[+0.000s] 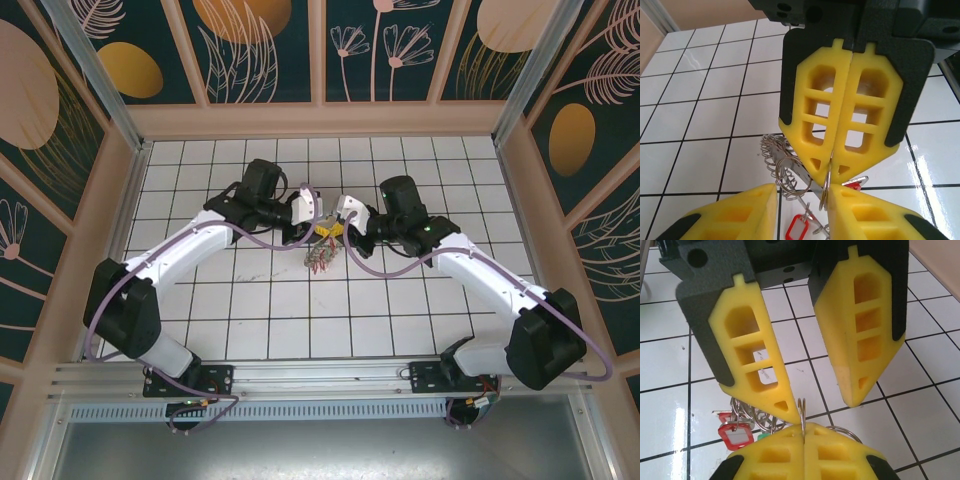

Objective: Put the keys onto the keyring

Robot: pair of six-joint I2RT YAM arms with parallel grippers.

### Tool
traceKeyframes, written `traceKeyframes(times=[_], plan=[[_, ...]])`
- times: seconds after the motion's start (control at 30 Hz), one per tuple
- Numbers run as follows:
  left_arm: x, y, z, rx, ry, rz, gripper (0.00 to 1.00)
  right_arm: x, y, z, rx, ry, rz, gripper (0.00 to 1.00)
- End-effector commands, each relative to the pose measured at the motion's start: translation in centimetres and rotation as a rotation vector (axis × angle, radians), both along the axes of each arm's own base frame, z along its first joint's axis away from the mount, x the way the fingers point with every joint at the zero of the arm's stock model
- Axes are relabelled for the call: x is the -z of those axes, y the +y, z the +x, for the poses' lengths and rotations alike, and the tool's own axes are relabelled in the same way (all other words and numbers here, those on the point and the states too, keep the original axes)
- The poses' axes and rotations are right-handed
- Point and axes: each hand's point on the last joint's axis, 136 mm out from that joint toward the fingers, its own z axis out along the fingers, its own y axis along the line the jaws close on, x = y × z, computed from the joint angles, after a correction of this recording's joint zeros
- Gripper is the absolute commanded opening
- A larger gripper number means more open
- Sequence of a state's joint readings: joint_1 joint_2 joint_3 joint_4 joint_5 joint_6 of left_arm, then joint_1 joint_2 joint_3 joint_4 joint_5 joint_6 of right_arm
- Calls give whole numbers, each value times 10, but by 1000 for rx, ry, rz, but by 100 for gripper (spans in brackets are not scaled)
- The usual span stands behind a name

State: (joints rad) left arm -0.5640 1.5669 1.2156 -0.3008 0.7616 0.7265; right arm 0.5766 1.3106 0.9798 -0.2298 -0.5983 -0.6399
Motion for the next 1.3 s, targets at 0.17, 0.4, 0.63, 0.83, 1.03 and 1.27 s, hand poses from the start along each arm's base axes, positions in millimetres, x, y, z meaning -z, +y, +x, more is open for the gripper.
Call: traceKeyframes(times=[0.17,0.4,0.63,0.83,1.03,1.27], plan=[[11,-5,-3,45,20,62,23,-29,12,1,-56,-67,68,0],[12,-5,-4,52,27,62,0,-32,11,-1,-49,-87,96,0],[-14,-8,-3,41,43,-92,0,-7,4,1,1,-47,50,13],[-35,-8,-9,87,81,-202,0,-5,-1,-4,21,-52,96,14],[-39,-10,-17,127,119,-267,0,-19,-6,-5,44,-77,192,15],[-43,-10,-19,127,130,-317,0,-21,-8,-10,46,-70,218,15]])
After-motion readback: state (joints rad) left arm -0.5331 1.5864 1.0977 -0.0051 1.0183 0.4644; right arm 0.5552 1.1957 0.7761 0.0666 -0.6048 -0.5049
